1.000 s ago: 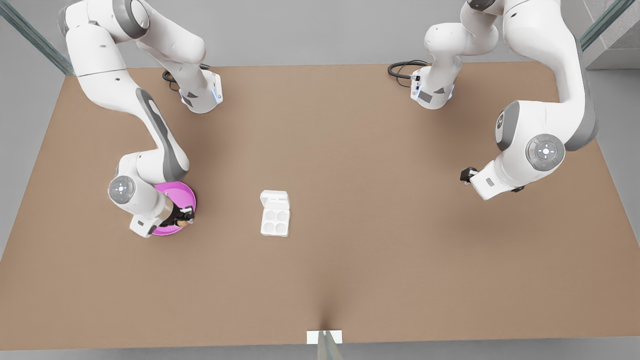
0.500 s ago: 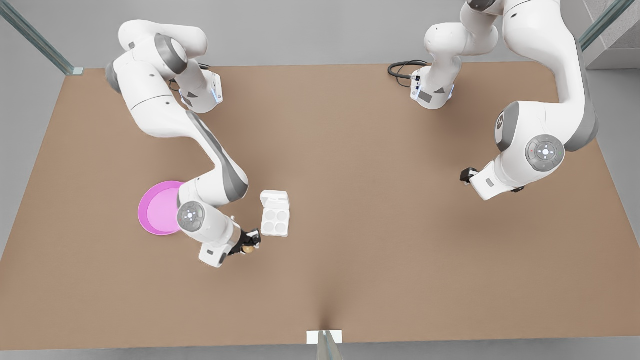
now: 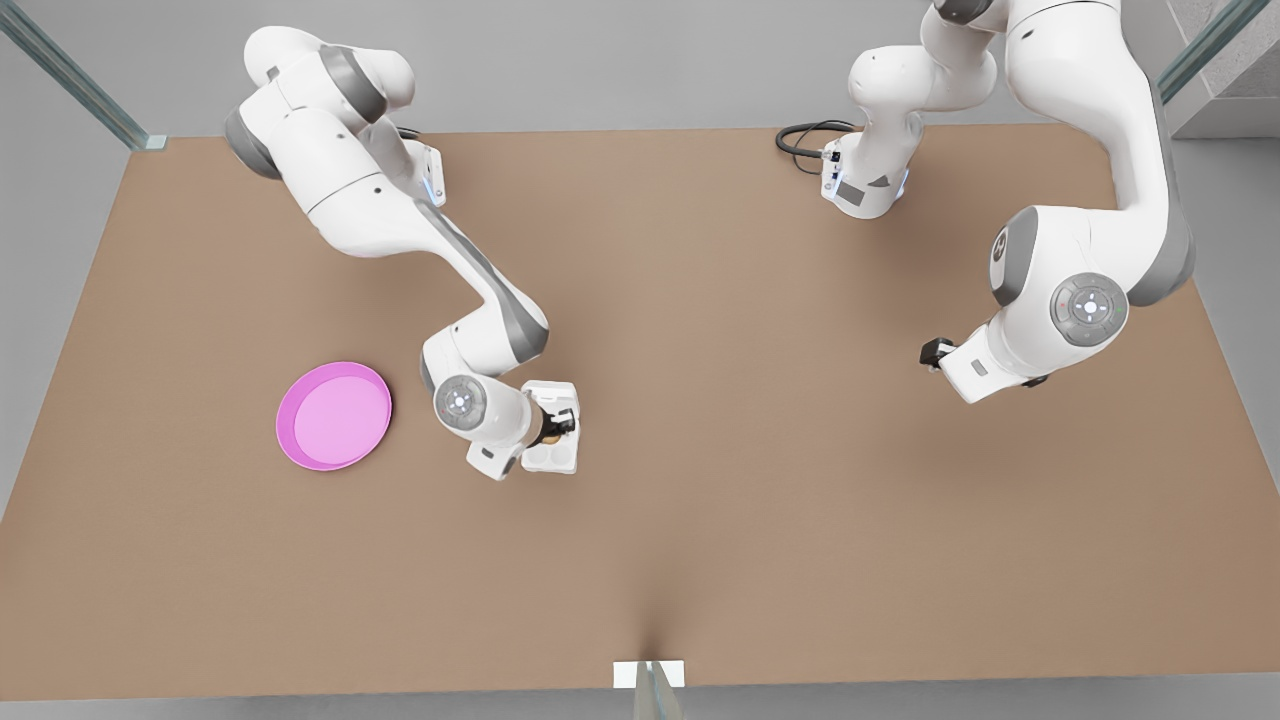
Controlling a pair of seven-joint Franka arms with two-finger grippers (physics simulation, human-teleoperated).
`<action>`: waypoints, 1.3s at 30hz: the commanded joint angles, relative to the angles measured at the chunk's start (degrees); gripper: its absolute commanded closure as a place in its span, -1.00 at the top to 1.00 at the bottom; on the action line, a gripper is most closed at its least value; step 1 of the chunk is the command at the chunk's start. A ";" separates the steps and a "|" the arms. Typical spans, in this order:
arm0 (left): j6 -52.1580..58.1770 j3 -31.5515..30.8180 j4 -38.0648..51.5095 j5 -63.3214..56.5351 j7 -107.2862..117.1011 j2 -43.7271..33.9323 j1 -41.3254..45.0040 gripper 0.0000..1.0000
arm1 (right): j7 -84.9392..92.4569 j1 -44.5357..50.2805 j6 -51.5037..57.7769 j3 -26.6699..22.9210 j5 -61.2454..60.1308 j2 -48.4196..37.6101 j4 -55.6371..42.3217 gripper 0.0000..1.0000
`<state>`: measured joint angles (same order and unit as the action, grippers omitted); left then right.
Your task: Pack egg into the box and close the box lid
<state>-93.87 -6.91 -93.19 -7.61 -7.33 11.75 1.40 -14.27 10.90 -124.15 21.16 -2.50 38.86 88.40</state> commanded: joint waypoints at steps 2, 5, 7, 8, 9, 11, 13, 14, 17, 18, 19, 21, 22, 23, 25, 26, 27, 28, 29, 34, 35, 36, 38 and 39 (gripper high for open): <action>0.00 -0.04 0.03 -0.04 0.03 -0.06 0.00 1.00 | -15.26 0.00 -0.91 0.11 0.65 -0.19 1.60 -0.20; 0.00 -0.04 0.03 -0.04 0.03 -0.06 0.00 1.00 | -16.40 0.09 -0.91 0.11 0.74 -0.19 2.40 -0.20; 0.00 -0.04 0.03 -0.04 0.03 -0.06 0.09 1.00 | -16.67 0.17 -0.74 0.11 0.74 -0.11 2.92 -0.17; 0.00 -0.04 0.03 -0.04 0.03 0.03 0.00 1.00 | -16.67 0.26 -0.12 0.11 0.83 -0.19 2.92 -0.08; 0.00 -0.04 0.03 -0.04 0.03 0.03 0.00 1.00 | -16.49 0.26 -0.03 0.11 0.92 -0.19 2.83 1.00; 0.00 0.05 0.03 -0.04 0.03 -0.06 0.00 1.00 | -16.05 0.26 -0.03 0.11 1.09 -0.19 2.83 1.00; 0.00 -0.04 0.03 -0.04 0.03 -0.06 0.00 1.00 | -15.96 0.26 -0.21 0.11 1.09 -0.19 2.48 1.00; 0.00 -0.04 0.03 -0.04 0.03 0.03 0.00 1.00 | -15.52 0.26 -2.49 0.02 1.35 -0.19 0.82 1.00; 0.00 -0.04 0.03 -0.04 0.03 0.03 0.00 1.00 | -7.27 -0.62 -5.84 -0.59 1.97 0.42 -12.18 1.00; 0.00 -0.04 0.03 -0.04 0.03 0.03 0.00 1.00 | -3.05 -1.41 -5.84 -0.68 1.97 0.33 -15.44 1.00; 0.00 -0.04 0.03 -0.04 0.03 0.03 0.09 1.00 | 6.17 -2.37 -5.66 -1.56 2.06 0.33 -19.22 1.00; 0.00 -0.04 0.03 -0.04 0.12 0.64 0.09 1.00 | 26.12 -5.17 -1.46 -4.64 1.45 -0.54 -21.33 1.00; 1.05 -0.30 0.03 -0.04 0.73 0.91 0.27 0.50 | 26.31 -9.48 8.11 -4.64 1.44 -5.10 -21.34 1.00; 7.02 -5.39 0.03 -0.04 8.10 1.09 0.96 -0.57 | 25.96 -13.01 16.66 -4.73 1.35 -8.54 -21.07 1.00; 13.18 -5.75 0.11 6.61 40.06 3.81 20.19 -0.57 | 14.47 -9.86 26.86 -13.84 1.97 -23.20 -4.23 1.00; 12.75 -5.75 1.87 12.09 53.89 6.01 28.56 -0.57 | 12.87 -9.93 27.21 -15.01 1.97 -25.15 -2.26 1.00; 11.43 -5.75 6.61 17.18 69.44 10.92 33.22 -0.57 | 11.99 -10.20 27.56 -15.01 1.97 -24.63 -2.79 1.00; 2.12 -5.84 12.42 20.97 86.15 16.99 39.46 -0.57 | 11.90 -11.34 29.93 -15.18 1.97 -24.89 -2.97 1.00; -4.65 -5.84 12.42 21.32 92.40 18.75 43.86 -0.57 | 11.90 -12.39 30.64 -15.18 2.15 -22.96 -4.11 1.00; -19.51 -5.75 12.42 19.74 99.08 25.78 53.97 -0.57 | 12.16 -17.23 30.64 -15.18 1.80 -22.87 -6.57 1.00; -20.92 -5.75 12.42 18.51 99.17 27.80 55.20 -0.57 | 12.07 -17.05 30.64 -15.18 1.97 -22.87 -6.57 1.00; -21.18 -5.66 12.42 17.45 99.08 28.95 55.64 -0.57 | 11.99 -16.61 30.64 -15.18 1.97 -22.87 -6.57 1.00; -30.06 -5.66 12.42 10.69 98.73 32.81 55.55 -0.57 | 12.16 -17.32 30.64 -15.10 2.06 -22.87 -6.57 1.00; -30.23 -5.49 12.42 8.49 98.56 33.78 55.38 -0.57 | 12.16 -17.40 30.64 -15.18 2.32 -22.87 -6.57 1.00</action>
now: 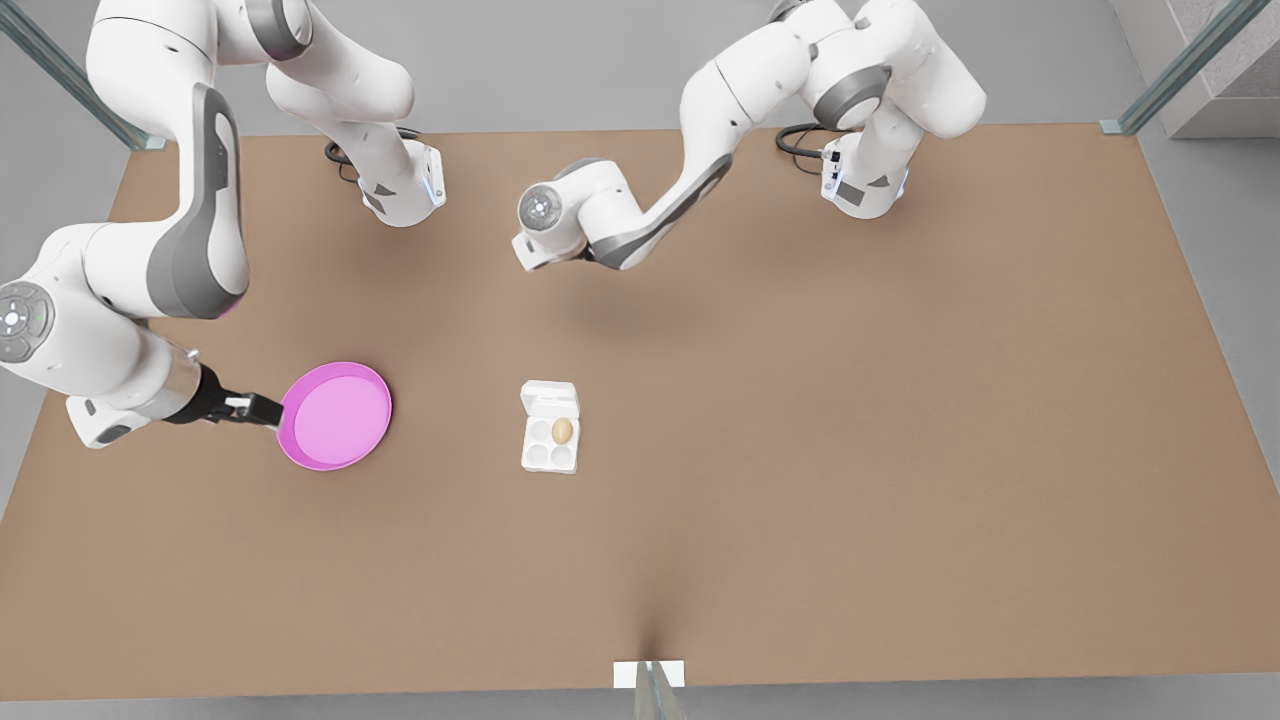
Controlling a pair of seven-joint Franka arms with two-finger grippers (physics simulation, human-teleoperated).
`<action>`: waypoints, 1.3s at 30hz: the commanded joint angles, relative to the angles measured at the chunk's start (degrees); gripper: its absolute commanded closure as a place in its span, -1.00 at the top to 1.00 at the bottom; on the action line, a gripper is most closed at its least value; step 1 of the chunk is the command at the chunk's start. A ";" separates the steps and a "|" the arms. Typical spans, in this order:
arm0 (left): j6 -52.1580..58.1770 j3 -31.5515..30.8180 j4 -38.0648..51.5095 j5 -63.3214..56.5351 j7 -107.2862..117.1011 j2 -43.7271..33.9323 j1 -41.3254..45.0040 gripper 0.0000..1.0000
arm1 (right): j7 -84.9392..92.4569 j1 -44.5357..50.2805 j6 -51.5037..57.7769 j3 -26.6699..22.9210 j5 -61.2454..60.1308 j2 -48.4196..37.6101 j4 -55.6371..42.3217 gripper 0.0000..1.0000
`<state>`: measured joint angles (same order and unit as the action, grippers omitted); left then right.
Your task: Pack egg into the box and close the box lid
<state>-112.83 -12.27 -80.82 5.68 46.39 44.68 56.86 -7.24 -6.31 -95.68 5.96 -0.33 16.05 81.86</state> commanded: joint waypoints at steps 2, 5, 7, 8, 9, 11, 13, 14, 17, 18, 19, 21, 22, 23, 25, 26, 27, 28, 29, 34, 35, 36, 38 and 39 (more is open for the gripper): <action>-13.47 2.43 -0.04 -5.42 44.05 1.56 -0.08 -0.57 | 5.22 -0.02 2.16 0.02 2.35 -0.14 -0.04 1.00; -13.38 4.72 -0.04 -5.33 42.29 1.29 -1.05 -0.57 | 5.22 -0.02 2.16 0.02 2.35 -0.14 -0.04 1.00; -14.25 5.42 0.92 -6.38 39.92 2.69 -2.01 -0.57 | 5.22 0.06 2.16 0.02 2.44 -0.14 -0.04 1.00; -15.75 5.95 2.86 -9.71 38.78 4.28 -2.01 -0.57 | 5.22 -0.02 2.16 0.02 2.44 -0.14 -0.04 1.00; -17.86 6.03 2.95 -12.18 38.33 4.98 -2.10 -0.57 | 5.22 0.06 2.16 0.02 2.44 -0.14 -0.04 1.00; -18.21 6.56 4.53 -12.62 38.42 5.77 -2.01 -0.57 | 5.13 0.24 2.16 0.02 2.53 -0.14 -0.04 1.00; -18.21 8.67 5.23 -12.63 37.63 5.60 -1.92 -0.57 | 5.13 0.33 2.16 0.02 2.53 -0.14 -0.04 1.00; -18.21 8.67 5.32 -12.63 37.63 5.51 -1.92 -0.57 | 5.13 0.24 2.16 0.02 2.53 -0.14 -0.04 1.00; -18.12 9.99 6.64 -12.63 37.63 5.25 -2.01 -0.57 | 5.13 0.24 2.16 0.02 2.53 -0.14 -0.04 1.00; -18.12 10.08 6.64 -12.63 37.63 5.25 -2.01 -0.57 | 5.13 0.50 2.16 0.02 2.53 -0.14 -0.04 1.00; -18.12 10.08 6.64 -12.63 37.72 5.25 -2.01 -0.57 | 5.13 0.42 2.16 0.02 2.53 -0.14 -0.04 1.00; -18.12 11.75 7.52 -12.63 37.72 4.81 -1.92 -0.57 | 5.13 0.50 2.16 0.02 2.53 -0.14 -0.04 1.00; -18.12 11.84 7.87 -12.63 37.81 4.81 -1.92 -0.57 | 5.13 0.50 2.16 0.02 2.53 -0.14 -0.04 1.00; -18.12 11.92 8.84 -12.63 37.81 4.98 -2.10 -0.57 | 5.13 0.50 2.16 0.02 2.53 -0.14 -0.04 1.00; -18.21 12.19 9.89 -12.63 37.63 5.33 -2.01 -0.57 | 5.13 0.59 2.16 0.02 2.53 -0.14 -0.04 1.00; -18.21 12.19 9.98 -12.71 37.63 5.33 -1.92 -0.57 | 5.04 0.59 2.16 0.02 2.53 -0.05 -0.04 1.00; -18.21 12.10 9.98 -13.42 37.19 5.33 -1.66 -0.57 | 5.04 0.59 2.16 0.02 2.53 -0.14 -0.04 1.00; -18.30 11.84 11.12 -13.42 37.19 5.86 -1.57 -0.57 | 5.13 0.59 2.16 0.02 2.53 -0.14 -0.04 1.00; -18.30 11.75 12.44 -13.50 36.40 6.91 -1.40 -0.57 | 5.13 0.59 2.16 0.02 2.53 -0.14 -0.04 1.00; -19.26 11.75 14.20 -13.42 35.96 8.23 -1.66 -0.57 | 5.13 0.51 2.16 0.02 2.53 -0.14 -0.04 1.00; -19.44 11.75 15.60 -13.42 35.96 9.11 -1.84 -0.57 | 5.13 0.59 2.16 0.02 2.53 -0.14 -0.04 1.00; -19.44 11.84 15.61 -13.42 35.96 9.11 -1.92 -0.57 | 5.13 0.59 2.16 0.02 2.53 -0.14 -0.04 1.00; -19.44 12.10 15.78 -13.42 35.43 9.29 -2.10 -0.57 | 5.13 0.59 2.16 0.02 2.53 -0.14 -0.04 1.00; -19.44 12.10 15.87 -13.42 35.43 9.38 -2.10 -0.57 | 5.13 0.59 2.16 0.02 2.53 -0.14 -0.04 1.00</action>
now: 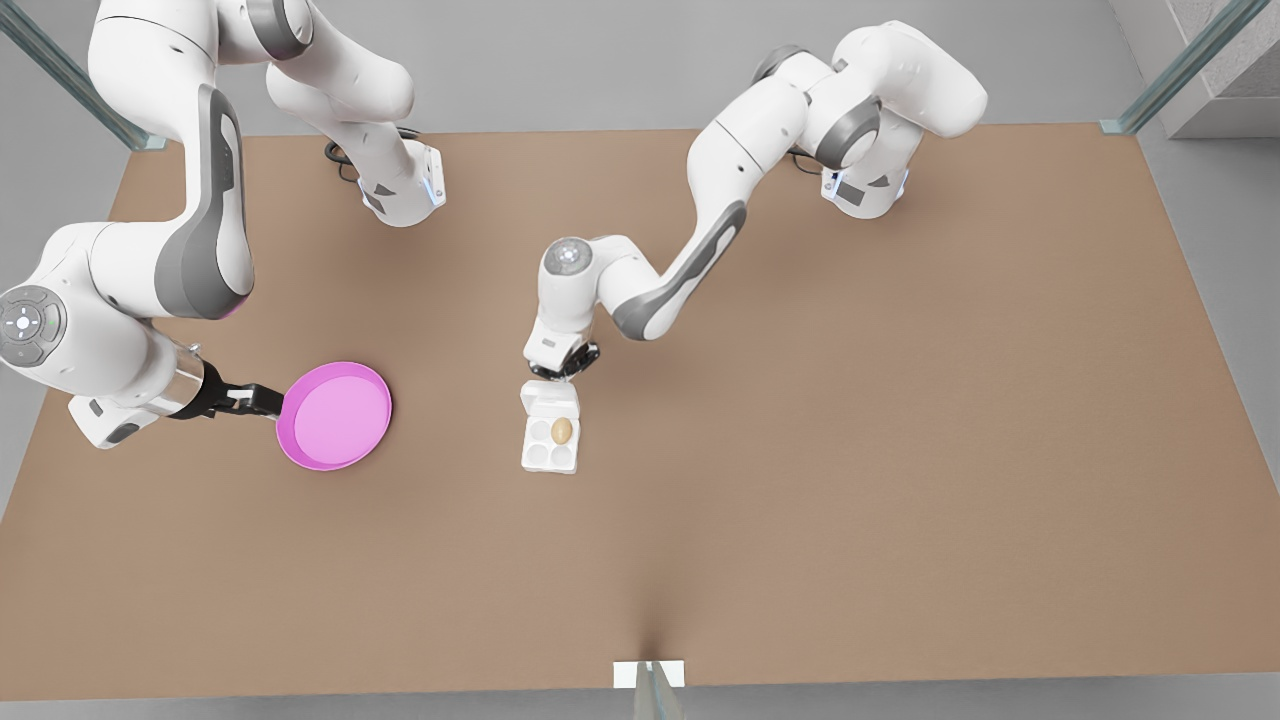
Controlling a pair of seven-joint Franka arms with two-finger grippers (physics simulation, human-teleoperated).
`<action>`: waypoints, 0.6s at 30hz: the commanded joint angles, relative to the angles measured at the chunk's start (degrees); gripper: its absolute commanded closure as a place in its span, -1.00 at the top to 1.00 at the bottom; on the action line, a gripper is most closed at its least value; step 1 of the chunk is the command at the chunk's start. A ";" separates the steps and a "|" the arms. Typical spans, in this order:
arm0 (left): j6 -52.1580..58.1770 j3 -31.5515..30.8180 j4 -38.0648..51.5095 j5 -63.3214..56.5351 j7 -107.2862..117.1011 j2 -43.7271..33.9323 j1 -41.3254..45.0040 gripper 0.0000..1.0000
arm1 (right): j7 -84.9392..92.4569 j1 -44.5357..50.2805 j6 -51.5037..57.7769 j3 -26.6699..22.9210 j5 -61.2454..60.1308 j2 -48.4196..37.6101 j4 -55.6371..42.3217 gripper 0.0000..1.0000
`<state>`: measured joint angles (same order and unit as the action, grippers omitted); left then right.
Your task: Pack egg into the box and close the box lid
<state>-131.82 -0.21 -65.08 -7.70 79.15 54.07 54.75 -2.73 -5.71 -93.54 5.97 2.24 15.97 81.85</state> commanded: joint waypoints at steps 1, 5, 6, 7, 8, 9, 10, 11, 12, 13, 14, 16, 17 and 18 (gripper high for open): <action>-0.45 0.13 0.21 -0.03 2.59 0.16 -0.08 -0.57 | 0.62 0.00 0.02 0.01 -0.04 -0.07 -0.03 1.00; -0.45 0.13 0.56 -0.03 2.58 0.25 -0.78 -0.57 | 0.62 0.00 0.02 0.01 -0.04 -0.07 -0.03 1.00; -0.45 0.04 0.91 -0.03 2.50 0.25 -1.40 -0.57 | 0.62 0.00 0.02 0.01 -0.04 -0.07 -0.03 1.00; -0.45 0.04 1.00 -0.03 2.50 0.51 -1.49 -0.57 | 0.62 0.00 0.02 0.01 -0.04 -0.07 -0.03 1.00; -0.45 0.04 1.27 -0.03 2.41 0.60 -1.58 -0.57 | 0.62 0.00 0.02 0.01 -0.04 -0.07 -0.03 1.00; -0.45 0.04 1.27 -0.03 2.23 0.60 -2.28 -0.57 | 0.62 0.09 0.02 0.01 -0.04 -0.07 -0.03 1.00; -0.45 0.04 1.27 -0.03 1.62 0.60 -2.37 -0.57 | 0.62 0.09 0.02 0.01 -0.04 -0.07 -0.03 1.00; -0.45 0.04 1.27 -0.03 1.44 0.60 -3.07 -0.57 | 0.62 0.09 0.02 0.01 -0.04 -0.07 -0.03 1.00; -0.45 0.04 1.27 -0.03 1.44 0.51 -3.60 -0.57 | 0.62 0.09 0.02 0.01 -0.04 -0.07 -0.03 1.00; -0.45 0.04 1.27 -0.03 1.44 0.60 -3.78 -0.57 | 0.54 0.09 0.02 0.01 -0.04 0.02 -0.03 1.00; -0.45 0.04 1.27 -0.03 1.18 0.60 -3.86 -0.57 | 0.62 0.09 0.02 0.01 -0.04 -0.07 -0.03 1.00; -0.45 0.04 1.27 -0.03 1.00 0.51 -4.04 -0.57 | 0.62 0.09 0.02 0.01 -0.04 -0.07 -0.03 1.00; -0.37 0.04 1.27 -0.03 1.00 0.51 -4.04 -0.57 | 0.62 0.26 0.02 0.01 -0.04 0.02 -0.03 1.00; -0.37 0.04 1.27 -0.03 1.00 0.51 -4.04 -0.57 | 0.54 0.26 0.02 0.01 -0.04 -0.07 -0.03 1.00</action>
<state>-132.22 -0.22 -63.80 -7.70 80.21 54.65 50.73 -2.37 -5.49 -93.54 5.97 2.23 15.98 81.86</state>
